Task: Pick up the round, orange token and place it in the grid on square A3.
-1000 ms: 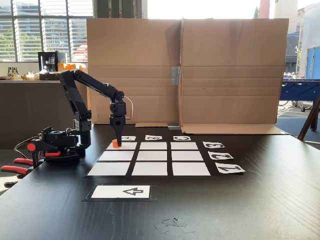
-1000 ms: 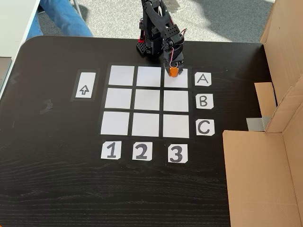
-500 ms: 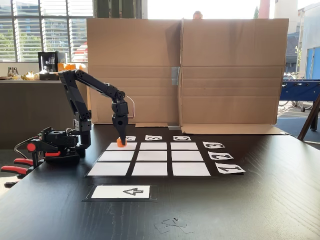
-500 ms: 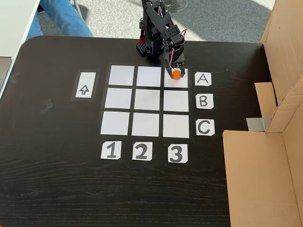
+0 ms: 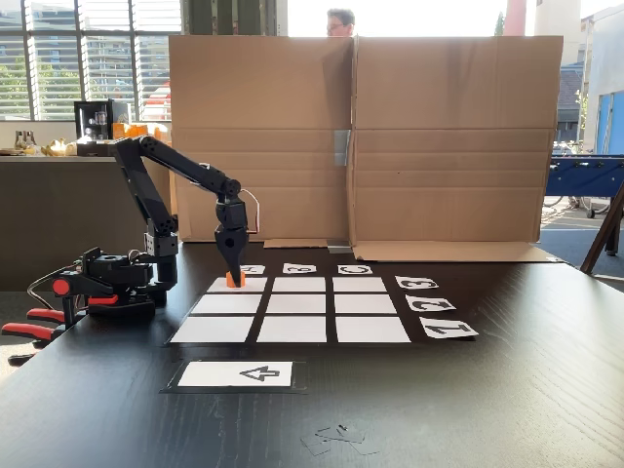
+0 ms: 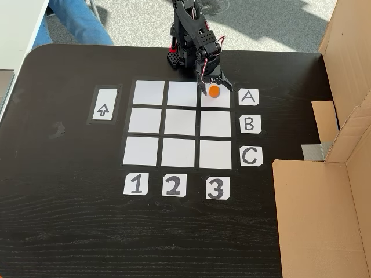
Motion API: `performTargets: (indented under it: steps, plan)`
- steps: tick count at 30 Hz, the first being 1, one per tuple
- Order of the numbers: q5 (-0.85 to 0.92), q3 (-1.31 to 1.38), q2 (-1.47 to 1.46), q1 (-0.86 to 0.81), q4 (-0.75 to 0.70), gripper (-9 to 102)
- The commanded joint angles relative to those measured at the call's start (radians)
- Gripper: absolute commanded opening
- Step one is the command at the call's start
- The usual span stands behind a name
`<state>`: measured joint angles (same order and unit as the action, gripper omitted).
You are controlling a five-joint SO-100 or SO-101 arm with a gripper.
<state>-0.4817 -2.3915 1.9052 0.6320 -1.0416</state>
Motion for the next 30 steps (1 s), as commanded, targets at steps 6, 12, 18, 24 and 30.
performTargets:
  steps: [6,12,18,24,30]
  plan:
    - [-0.028,-0.018,0.138,-0.060,-0.012,52]
    - [-0.089,-0.009,0.327,-0.130,-0.058,56]
    - [-0.138,0.060,0.560,-0.373,-0.061,56]
    - [-0.319,0.135,0.670,-0.687,0.152,56]
    - [-0.525,0.127,0.765,-0.974,0.282,40]
